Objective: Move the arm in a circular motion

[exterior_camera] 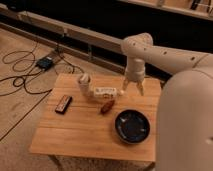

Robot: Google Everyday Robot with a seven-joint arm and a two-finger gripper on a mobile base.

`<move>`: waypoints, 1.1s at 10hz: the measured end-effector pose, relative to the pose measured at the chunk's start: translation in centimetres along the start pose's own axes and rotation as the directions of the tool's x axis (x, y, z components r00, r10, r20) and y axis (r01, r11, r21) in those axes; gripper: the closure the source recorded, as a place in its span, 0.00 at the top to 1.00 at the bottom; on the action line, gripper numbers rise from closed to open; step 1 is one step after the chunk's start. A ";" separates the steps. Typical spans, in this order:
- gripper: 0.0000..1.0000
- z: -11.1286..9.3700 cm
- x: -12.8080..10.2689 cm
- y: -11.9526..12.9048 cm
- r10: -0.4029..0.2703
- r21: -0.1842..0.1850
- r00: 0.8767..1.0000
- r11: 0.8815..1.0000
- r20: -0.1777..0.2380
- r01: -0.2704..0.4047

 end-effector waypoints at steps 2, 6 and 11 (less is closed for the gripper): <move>0.65 -0.8 -2.2 3.3 -0.031 0.000 0.999 1.000 0.020 0.031; 0.65 -2.9 -2.3 13.7 -0.211 -0.016 0.975 0.977 0.066 0.212; 0.65 -5.0 6.5 24.6 -0.502 -0.053 0.857 0.859 0.115 0.509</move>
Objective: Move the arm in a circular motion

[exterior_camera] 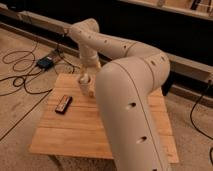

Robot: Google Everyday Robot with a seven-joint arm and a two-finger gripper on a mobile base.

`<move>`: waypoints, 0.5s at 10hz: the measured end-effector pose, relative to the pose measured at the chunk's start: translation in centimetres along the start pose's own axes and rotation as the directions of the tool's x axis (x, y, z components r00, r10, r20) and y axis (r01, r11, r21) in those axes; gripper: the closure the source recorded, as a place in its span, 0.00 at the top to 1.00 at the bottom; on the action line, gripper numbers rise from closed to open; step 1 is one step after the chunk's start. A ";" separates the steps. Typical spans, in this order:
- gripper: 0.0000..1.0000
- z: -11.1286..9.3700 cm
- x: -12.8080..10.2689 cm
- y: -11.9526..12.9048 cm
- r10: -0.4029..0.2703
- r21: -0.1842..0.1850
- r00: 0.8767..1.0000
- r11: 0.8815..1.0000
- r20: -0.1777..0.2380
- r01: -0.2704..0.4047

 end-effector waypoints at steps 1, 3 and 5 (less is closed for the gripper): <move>0.65 -0.3 1.0 2.0 -0.049 -0.013 0.999 0.999 0.008 0.049; 0.65 -0.8 5.2 6.2 -0.169 -0.044 0.985 0.985 0.021 0.170; 0.65 -1.1 9.7 8.2 -0.228 -0.074 0.973 0.971 0.021 0.229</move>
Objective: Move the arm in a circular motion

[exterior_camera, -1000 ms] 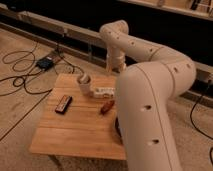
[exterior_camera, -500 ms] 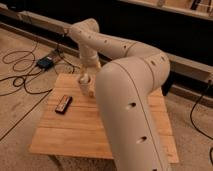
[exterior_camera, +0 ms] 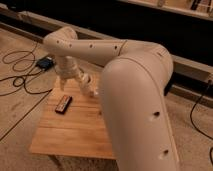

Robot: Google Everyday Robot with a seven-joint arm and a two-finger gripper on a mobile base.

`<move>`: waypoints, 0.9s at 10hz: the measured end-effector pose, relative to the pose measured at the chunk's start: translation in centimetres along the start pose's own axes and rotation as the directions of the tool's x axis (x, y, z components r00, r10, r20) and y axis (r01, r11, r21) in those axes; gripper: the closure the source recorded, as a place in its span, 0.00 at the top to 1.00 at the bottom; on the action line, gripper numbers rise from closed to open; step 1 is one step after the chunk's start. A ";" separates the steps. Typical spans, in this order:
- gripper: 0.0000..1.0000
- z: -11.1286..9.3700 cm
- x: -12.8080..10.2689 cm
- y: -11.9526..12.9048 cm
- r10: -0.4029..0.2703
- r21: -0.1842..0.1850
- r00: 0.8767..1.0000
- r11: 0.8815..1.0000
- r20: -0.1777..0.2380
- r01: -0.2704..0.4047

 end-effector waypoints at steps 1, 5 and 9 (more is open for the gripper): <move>0.65 0.1 2.2 0.8 -0.012 -0.011 1.000 1.000 -0.009 0.012; 0.65 -0.2 9.3 0.1 0.049 -0.042 0.998 0.998 -0.028 -0.050; 0.65 -0.9 15.0 -6.8 0.269 -0.020 0.963 0.963 -0.034 -0.270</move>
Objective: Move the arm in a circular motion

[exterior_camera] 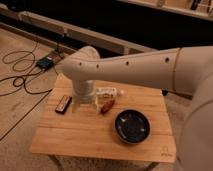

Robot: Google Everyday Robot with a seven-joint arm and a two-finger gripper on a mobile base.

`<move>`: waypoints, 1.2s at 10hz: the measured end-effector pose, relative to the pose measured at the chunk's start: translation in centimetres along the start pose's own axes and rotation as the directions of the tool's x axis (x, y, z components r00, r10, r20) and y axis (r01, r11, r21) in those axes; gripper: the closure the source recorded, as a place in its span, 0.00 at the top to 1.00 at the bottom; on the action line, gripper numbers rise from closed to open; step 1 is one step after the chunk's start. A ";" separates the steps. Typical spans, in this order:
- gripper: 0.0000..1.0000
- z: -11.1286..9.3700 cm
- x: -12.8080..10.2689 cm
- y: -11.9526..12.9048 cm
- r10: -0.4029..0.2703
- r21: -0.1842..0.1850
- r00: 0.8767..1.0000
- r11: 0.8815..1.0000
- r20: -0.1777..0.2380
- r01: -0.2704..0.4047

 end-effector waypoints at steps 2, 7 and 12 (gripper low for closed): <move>0.65 -0.1 0.4 -5.5 0.136 0.032 0.991 0.990 0.011 -0.136; 0.65 -1.1 -2.1 -19.5 0.423 0.053 0.902 0.902 0.091 -0.428; 0.65 -1.6 -11.4 -26.1 0.473 0.041 0.870 0.875 0.137 -0.482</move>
